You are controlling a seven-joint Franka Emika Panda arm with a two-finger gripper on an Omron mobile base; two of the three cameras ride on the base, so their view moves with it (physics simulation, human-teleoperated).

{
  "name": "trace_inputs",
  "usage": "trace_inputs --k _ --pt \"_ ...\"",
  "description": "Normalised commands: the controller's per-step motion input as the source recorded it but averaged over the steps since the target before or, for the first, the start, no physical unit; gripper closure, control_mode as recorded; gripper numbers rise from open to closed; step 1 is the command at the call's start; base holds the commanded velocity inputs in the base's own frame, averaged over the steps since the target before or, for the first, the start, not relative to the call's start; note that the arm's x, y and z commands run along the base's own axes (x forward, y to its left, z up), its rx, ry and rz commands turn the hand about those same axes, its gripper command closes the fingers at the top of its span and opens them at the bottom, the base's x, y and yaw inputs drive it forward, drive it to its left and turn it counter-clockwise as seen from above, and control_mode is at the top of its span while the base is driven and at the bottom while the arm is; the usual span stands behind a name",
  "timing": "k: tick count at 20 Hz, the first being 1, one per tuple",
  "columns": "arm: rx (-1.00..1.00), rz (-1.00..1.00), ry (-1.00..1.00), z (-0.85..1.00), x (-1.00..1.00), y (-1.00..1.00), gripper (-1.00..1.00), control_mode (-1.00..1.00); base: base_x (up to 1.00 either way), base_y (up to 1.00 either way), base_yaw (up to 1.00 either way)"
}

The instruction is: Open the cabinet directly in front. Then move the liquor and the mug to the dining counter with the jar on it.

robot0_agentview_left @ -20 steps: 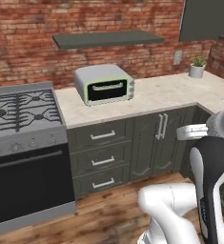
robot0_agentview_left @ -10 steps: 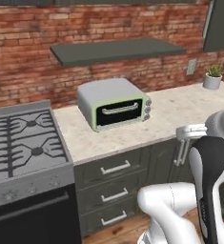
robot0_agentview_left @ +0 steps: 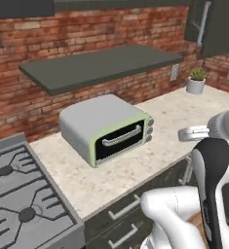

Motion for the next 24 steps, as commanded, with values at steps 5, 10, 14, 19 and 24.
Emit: trace_inputs --k 5,10,14,19,24 --pt "0.0 0.0 0.0 0.0 0.0 0.0 -1.0 1.0 0.33 0.13 -0.93" --pt "0.0 0.0 0.0 0.0 0.0 0.0 -1.0 1.0 0.2 0.0 -0.97" --pt "0.0 0.0 0.0 0.0 0.0 0.0 -1.0 1.0 0.35 0.0 -0.84" --pt "0.0 0.0 0.0 0.0 0.0 0.0 -1.0 1.0 0.46 0.0 -0.52" --pt "0.0 0.0 0.0 0.0 0.0 0.0 -1.0 1.0 0.64 -0.17 -0.15"
